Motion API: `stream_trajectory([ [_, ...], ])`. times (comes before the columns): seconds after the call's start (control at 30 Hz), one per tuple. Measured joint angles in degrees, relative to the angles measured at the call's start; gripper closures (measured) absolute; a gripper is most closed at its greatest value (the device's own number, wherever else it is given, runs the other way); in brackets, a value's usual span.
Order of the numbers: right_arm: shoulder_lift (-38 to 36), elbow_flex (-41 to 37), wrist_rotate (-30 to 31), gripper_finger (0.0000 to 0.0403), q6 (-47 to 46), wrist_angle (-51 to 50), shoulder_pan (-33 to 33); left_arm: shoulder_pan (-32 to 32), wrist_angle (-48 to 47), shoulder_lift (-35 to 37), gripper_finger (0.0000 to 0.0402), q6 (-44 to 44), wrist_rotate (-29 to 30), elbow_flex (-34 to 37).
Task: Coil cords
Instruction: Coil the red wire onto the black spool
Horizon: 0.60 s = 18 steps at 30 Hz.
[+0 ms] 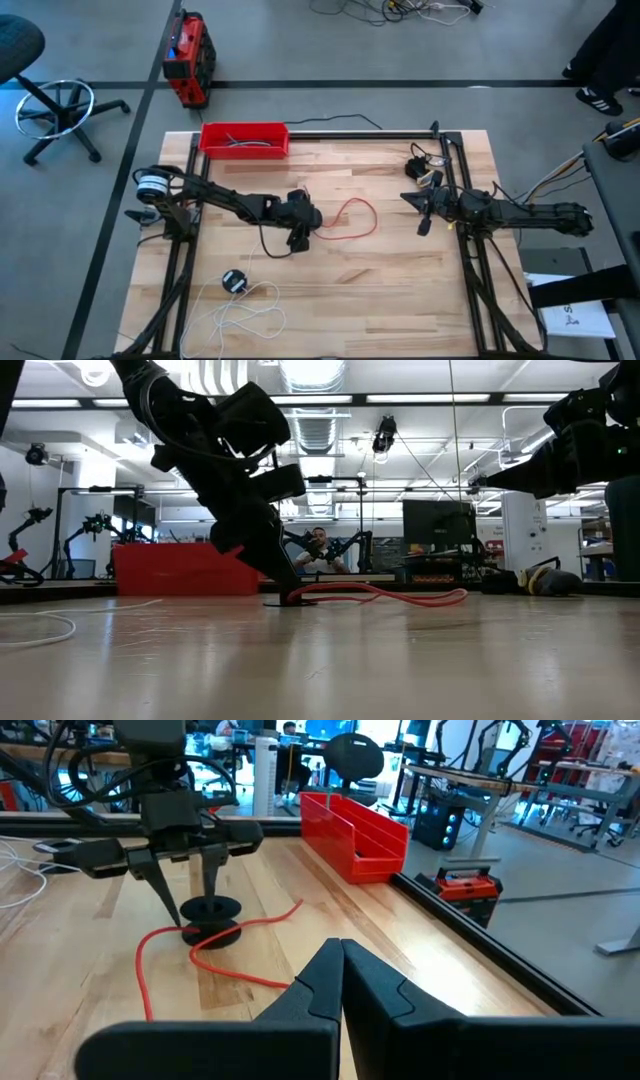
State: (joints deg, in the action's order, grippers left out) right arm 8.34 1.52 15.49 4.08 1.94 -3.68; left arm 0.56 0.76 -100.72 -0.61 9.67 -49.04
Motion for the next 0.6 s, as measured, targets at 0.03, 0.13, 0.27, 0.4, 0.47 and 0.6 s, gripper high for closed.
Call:
stream_trajectory([
  [0.03, 0.0, 0.0, 0.0, 0.0403, 0.0, 0.0, 0.0, 0.0, -0.1, -0.2, 0.0244, -0.3, 1.5, 0.0],
  [0.13, 0.0, 0.0, 0.0, 0.0403, 0.0, 0.0, 0.0, 0.1, -0.7, -0.7, 0.0231, -0.4, 3.4, 0.0],
  [0.27, 0.0, 0.0, 0.0, 0.0403, 0.0, 0.0, 0.0, 0.0, -0.4, -0.8, 0.0214, -0.6, 3.9, 0.0],
  [0.4, 0.0, 0.0, 0.0, 0.0403, 0.0, 0.0, 0.0, 0.0, -0.3, -0.8, 0.0213, -2.2, 4.4, 0.0],
  [0.47, 0.0, 0.0, 0.0, 0.0403, 0.0, 0.0, 0.0, 0.0, -0.2, -0.8, 0.0220, -2.8, 4.5, 0.2],
  [0.6, 0.0, 0.0, 0.0, 0.0403, 0.0, 0.0, 0.0, 0.0, 0.1, -0.8, 0.0233, -3.2, 6.0, 0.9],
])
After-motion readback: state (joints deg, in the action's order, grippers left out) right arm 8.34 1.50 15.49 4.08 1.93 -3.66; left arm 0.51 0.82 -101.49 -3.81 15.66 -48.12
